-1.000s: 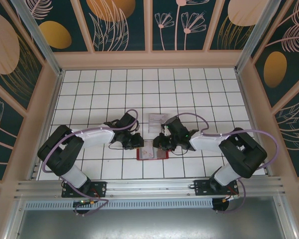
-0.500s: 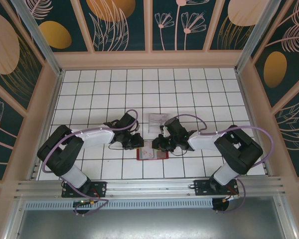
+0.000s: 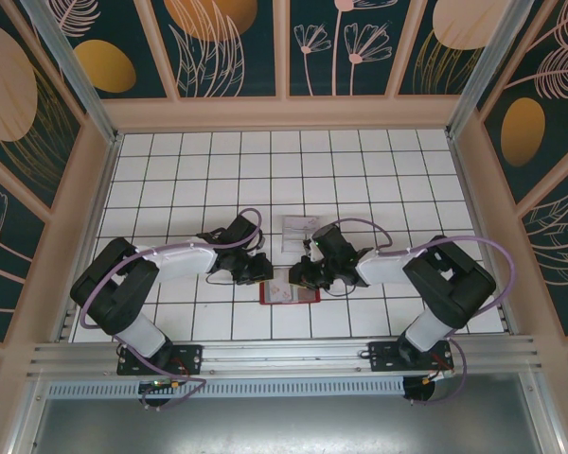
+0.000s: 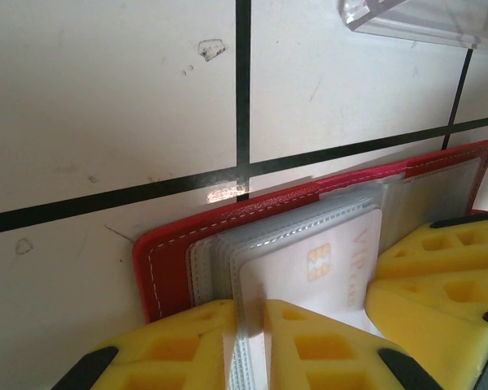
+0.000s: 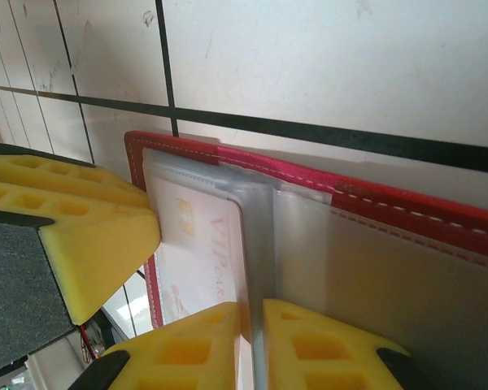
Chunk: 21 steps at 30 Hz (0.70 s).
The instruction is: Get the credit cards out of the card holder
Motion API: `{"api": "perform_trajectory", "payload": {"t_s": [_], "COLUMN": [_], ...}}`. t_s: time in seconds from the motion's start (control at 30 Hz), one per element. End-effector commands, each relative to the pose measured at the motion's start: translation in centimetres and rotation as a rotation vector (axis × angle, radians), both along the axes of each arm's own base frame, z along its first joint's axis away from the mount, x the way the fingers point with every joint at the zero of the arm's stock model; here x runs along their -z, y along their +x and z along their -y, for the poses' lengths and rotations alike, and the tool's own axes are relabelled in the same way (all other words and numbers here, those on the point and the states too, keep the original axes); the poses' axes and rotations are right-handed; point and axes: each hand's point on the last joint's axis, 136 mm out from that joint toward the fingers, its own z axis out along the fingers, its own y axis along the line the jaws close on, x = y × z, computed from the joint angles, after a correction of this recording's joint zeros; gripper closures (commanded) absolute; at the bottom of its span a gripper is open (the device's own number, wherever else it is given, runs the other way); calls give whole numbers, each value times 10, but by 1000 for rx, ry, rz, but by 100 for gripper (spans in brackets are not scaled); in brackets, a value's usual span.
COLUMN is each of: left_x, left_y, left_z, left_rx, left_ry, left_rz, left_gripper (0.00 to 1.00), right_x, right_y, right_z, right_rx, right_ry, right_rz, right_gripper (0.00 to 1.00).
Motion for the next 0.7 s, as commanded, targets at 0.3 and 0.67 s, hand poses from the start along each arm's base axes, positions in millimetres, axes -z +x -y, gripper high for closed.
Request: {"api": "perform_trajectory", "payload": {"t_s": [0.3,0.67], "left_x": [22,20], "left_y": [-20,-18], "left_z": [-23,-23], "left_rx": [-13,-13], "left_ry": [102,111], "left_rz": [-74,-68], "left_gripper": [80,80], "right_x": [8,7], "right_y": [-3,-4], "right_z": [14,24], "right_rx": [30,44], "right_ry": [-36,-51], "right_rz": [-1,4], "right_gripper": [98,100]}}
